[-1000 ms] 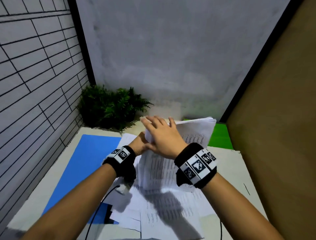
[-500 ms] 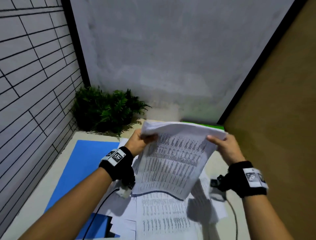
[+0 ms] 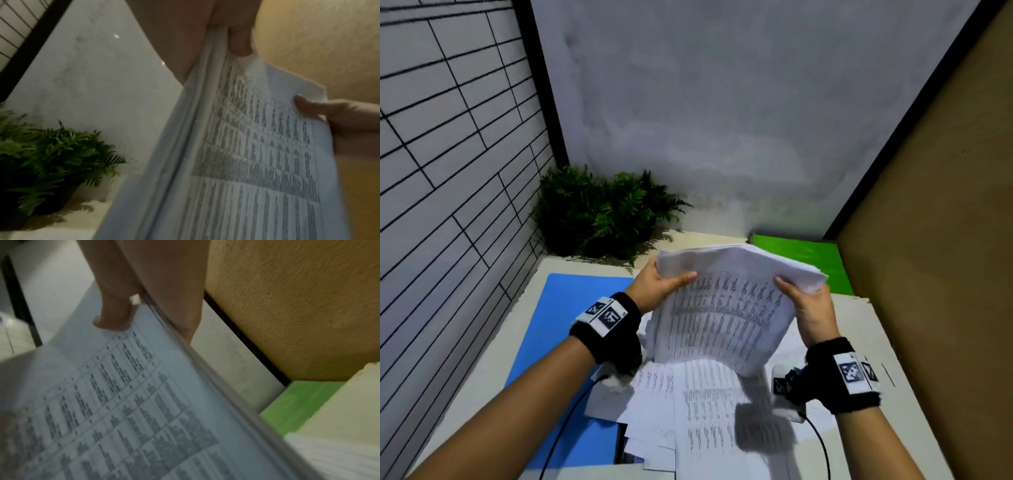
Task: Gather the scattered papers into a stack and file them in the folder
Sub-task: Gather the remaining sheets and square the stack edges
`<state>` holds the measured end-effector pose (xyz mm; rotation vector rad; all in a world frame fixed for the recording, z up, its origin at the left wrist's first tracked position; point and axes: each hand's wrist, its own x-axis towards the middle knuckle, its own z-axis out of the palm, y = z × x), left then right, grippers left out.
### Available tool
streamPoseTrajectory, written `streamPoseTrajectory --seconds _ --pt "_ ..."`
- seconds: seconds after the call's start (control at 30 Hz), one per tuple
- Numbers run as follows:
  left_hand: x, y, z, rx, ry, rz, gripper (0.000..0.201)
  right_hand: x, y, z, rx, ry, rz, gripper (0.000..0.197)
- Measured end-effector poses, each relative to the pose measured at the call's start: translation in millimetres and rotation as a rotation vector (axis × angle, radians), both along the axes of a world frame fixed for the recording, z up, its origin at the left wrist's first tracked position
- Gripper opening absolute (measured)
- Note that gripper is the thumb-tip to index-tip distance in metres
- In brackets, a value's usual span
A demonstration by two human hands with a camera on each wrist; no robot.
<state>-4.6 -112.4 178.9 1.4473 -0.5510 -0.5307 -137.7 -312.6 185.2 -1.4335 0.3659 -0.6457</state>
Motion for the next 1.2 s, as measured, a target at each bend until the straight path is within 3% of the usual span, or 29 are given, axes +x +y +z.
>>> streamPoseTrajectory --seconds 0.07,0.1,0.17,0.27,0.4,0.47,0.57,0.67,0.77,0.8,0.87,0.93,1.07,1.2 --pt "-0.1 2.1 5.9 -0.017 -0.014 0.081 0.022 -1.3 -1.8 7.7 0.016 -0.058 -0.027 0.017" --pt "0.7 3.0 10.7 -0.036 -0.040 0.088 0.023 -2.5 -5.3 10.3 0.019 -0.098 -0.025 0.024" --pt "1.1 6.5 16.6 -0.079 -0.065 0.019 0.031 -5.5 -8.8 12.5 0.002 -0.139 0.026 0.022" --pt "-1.5 7.4 9.9 -0.044 -0.100 -0.108 0.050 -3.2 -9.5 -4.9 -0.035 -0.034 0.084 0.032" --pt "2.0 2.9 -15.9 0.005 0.023 -0.022 0.086 3.5 -10.5 -21.0 0.029 0.007 0.069 0.041" --pt "4.2 2.6 -17.2 0.015 0.049 0.006 0.093 4.9 -12.9 -19.9 0.044 0.009 0.077 0.042" --pt "8.4 5.1 -15.8 0.009 0.039 -0.041 0.074 2.2 -19.8 -17.3 0.026 0.034 0.074 0.049" --pt "8.9 11.8 -17.9 0.015 0.019 -0.016 0.061 -2.1 -34.3 -7.9 -0.017 0.024 0.031 0.026" --pt "9.3 12.4 -24.7 0.016 0.018 0.080 0.014 -1.4 -44.2 -3.7 -0.068 0.045 0.041 0.042" --pt "7.8 10.5 -25.4 0.016 0.005 0.119 0.007 -0.6 -43.9 -4.6 -0.066 0.053 0.048 0.049" --pt "4.2 4.7 -27.9 0.017 -0.060 0.183 0.014 3.6 -39.1 -9.2 -0.066 0.074 0.068 0.046" --pt "1.3 -0.9 -28.8 -0.005 -0.091 0.228 0.021 6.8 -31.2 -13.9 -0.063 0.054 0.083 0.009" --pt "5.5 -0.8 -15.8 -0.025 -0.072 0.207 0.008 7.8 -24.1 -12.0 -0.038 0.010 0.049 0.010" --pt "8.2 -6.5 7.0 -0.076 -0.128 0.190 0.009 7.3 -25.9 -11.0 -0.055 -0.017 0.082 0.013"
